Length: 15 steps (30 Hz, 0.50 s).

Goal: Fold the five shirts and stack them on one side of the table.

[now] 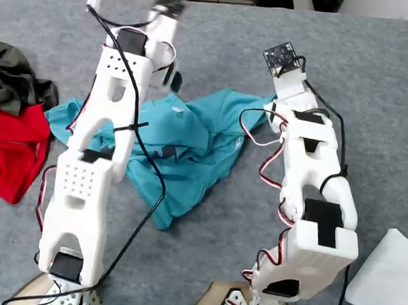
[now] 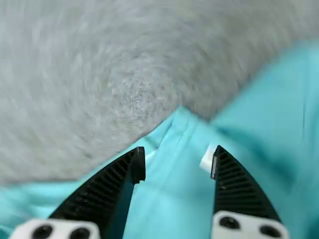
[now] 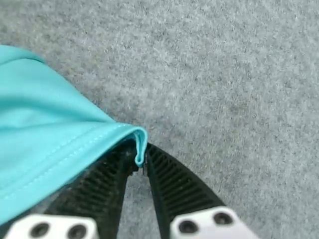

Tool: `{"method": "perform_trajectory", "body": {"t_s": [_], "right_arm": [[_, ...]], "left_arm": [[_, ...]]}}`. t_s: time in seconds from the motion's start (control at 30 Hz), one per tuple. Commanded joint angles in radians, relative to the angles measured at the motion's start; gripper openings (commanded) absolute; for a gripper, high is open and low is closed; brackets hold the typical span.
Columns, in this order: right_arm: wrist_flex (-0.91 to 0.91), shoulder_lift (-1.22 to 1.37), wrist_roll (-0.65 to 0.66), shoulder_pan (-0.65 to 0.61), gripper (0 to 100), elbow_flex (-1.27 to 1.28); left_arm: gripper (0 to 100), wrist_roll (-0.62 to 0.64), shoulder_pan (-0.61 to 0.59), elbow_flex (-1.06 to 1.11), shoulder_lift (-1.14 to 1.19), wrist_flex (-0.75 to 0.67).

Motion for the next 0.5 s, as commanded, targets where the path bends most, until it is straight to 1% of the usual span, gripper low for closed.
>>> {"method": "perform_trajectory", "body": {"t_s": [0.0, 0.07, 0.13, 0.23, 0.4, 0.47], "right_arm": [[0.008, -0.002, 0.008, 0.007, 0.3, -0.053], [0.008, -0.002, 0.008, 0.007, 0.3, -0.053], [0.009, -0.002, 0.008, 0.007, 0.3, -0.053], [0.009, -0.002, 0.008, 0.007, 0.3, -0.053], [0.009, -0.001, 0.008, 0.005, 0.3, -0.053], [0.009, -0.001, 0.006, 0.005, 0.3, -0.053]], "left_arm": [[22, 0.48, 0.003, -0.149, 0.088, -0.02], [22, 0.551, 0.0, -0.196, 0.165, -0.048], [22, 0.575, -0.008, -0.236, 0.231, -0.078], [22, 0.577, -0.011, -0.293, 0.294, -0.089], [22, 0.577, -0.011, -0.315, 0.326, -0.057], [19, 0.577, -0.011, -0.315, 0.328, -0.034]]}}
